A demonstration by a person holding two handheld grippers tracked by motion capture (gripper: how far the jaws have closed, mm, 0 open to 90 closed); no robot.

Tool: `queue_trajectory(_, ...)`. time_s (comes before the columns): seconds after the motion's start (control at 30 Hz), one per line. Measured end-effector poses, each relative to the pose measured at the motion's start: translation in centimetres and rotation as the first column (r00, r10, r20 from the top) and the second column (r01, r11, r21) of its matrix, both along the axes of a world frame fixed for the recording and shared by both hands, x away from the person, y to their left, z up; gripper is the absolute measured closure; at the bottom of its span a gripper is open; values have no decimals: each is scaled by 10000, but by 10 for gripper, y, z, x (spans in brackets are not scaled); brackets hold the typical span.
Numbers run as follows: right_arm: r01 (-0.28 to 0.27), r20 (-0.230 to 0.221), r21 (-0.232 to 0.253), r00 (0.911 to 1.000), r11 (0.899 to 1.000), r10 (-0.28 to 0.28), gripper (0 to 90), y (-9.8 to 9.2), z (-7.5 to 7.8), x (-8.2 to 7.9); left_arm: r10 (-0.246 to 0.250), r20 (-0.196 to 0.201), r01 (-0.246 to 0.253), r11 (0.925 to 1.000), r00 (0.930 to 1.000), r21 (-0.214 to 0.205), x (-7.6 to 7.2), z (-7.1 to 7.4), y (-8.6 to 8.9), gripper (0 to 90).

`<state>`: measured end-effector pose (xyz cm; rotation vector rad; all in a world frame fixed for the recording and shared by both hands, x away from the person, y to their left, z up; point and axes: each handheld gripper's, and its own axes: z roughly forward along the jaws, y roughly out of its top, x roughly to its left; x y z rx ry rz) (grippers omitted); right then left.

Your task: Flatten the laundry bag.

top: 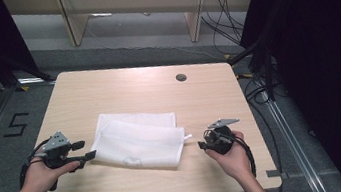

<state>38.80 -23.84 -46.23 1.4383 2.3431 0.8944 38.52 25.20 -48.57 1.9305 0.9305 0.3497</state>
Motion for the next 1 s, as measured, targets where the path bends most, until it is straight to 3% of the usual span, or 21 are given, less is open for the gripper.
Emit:
queue_trajectory(0.03, -134, 102, -113, 9999, 9998, 136, 634, 0, -3, 1, -15, 21, 15, 10000, 10000, 15, 0, 0, 0, 365)
queue_trajectory(0.07, -48, -202, -126, 9998, 9999, 46, 634, 1, -1, 1, -15, 21, 15, 10000, 10000, 15, 0, 0, 0, 366)
queue_trajectory(0.17, -82, -265, -263, 9996, 9996, 75, 637, 0, -1, 1, -72, 28, 72, 10000, 10000, 51, -1, 1, -2, 373)
queue_trajectory(0.2, 115, -114, 203, 9999, 9997, -112, 645, 0, -4, 1, -171, 118, 171, 9998, 9998, 46, -2, 2, -4, 377)
queue_trajectory(0.27, 45, -262, 36, 9996, 10000, -44, 647, -1, -2, 2, -249, 180, 251, 9996, 9995, -148, -2, 4, -5, 384)
queue_trajectory(0.33, 49, -202, 155, 9998, 9999, -46, 689, 3, 2, 1, -546, 242, 554, 9979, 9982, -339, -6, 7, -8, 446)
queue_trajectory(0.37, -80, 208, 383, 9998, 9992, 72, 761, 11, 5, 1, -938, 162, 941, 9954, 9955, -196, -11, 9, -11, 557)
queue_trajectory(0.43, -455, 119, -2, 9989, 9990, 455, 819, 19, 12, 1, -1183, -24, 1183, 9930, 9930, -20, -14, 12, -14, 675)
queue_trajectory(0.47, -629, 46, -25, 9980, 9980, 630, 852, 27, 14, 1, -1301, -128, 1304, 9911, 9914, 284, -18, 13, -19, 729)
queue_trajectory(0.5, -629, 46, -25, 9980, 9980, 630, 852, 27, 14, 1, -1556, -176, 1563, 9863, 9877, 523, -19, 15, -22, 729)
queue_trajectory(0.57, -1253, 5, -350, 9921, 9915, 1254, 900, 42, 13, 4, -2023, -174, 2030, 9745, 9792, 954, -22, 17, -30, 856)
queue_trajectory(0.67, -1451, -143, -335, 9894, 9888, 1447, 900, 51, 12, 6, -2532, -819, 2619, 9573, 9639, 1225, -24, 17, -43, 881)
queue_trajectory(0.7, -1656, -170, -347, 9861, 9856, 1650, 900, 59, 11, 7, -2886, -1231, 3054, 9400, 9495, 1518, -25, 15, -51, 885)
queue_trajectory(0.73, -1656, -170, -347, 9861, 9856, 1650, 900, 59, 11, 7, -2886, -1231, 3054, 9400, 9495, 1518, -25, 15, -51, 882)
queue_trajectory(0.77, -1864, -194, -377, 9824, 9817, 1858, 900, 66, 14, 8, -3036, -1453, 3258, 9306, 9417, 1668, -23, 12, -58, 877)
queue_trajectory(0.8, -1864, -194, -377, 9824, 9817, 1858, 900, 66, 14, 8, -3036, -1453, 3258, 9306, 9417, 1668, -23, 12, -58, 875)
queue_trajectory(0.87, -2229, -184, -310, 9748, 9744, 2224, 900, 75, 18, 9, -3116, -1577, 3402, 9165, 9370, 2103, -17, 10, -65, 875)
queue_trajectory(0.9, -2271, -235, -300, 9737, 9734, 2265, 900, 79, 18, 9, -3117, -1629, 3414, 9166, 9361, 2080, -15, 9, -68, 875)
queue_trajectory(0.93, -2277, -271, -214, 9735, 9735, 2271, 900, 82, 16, 8, -3200, -1786, 3560, 9049, 9304, 2332, -9, 9, -72, 875)
queue_trajectory(0.97, -2344, -645, -250, 9705, 9718, 2324, 900, 87, 15, 6, -3497, -1896, 3919, 8761, 9175, 2809, -3, 10, -74, 875)
queue_trajectory(1.0, -2546, -859, -406, 9643, 9662, 2505, 900, 91, 13, 5, -3451, -2050, 3931, 8744, 9159, 2843, 0, 9, -77, 875)
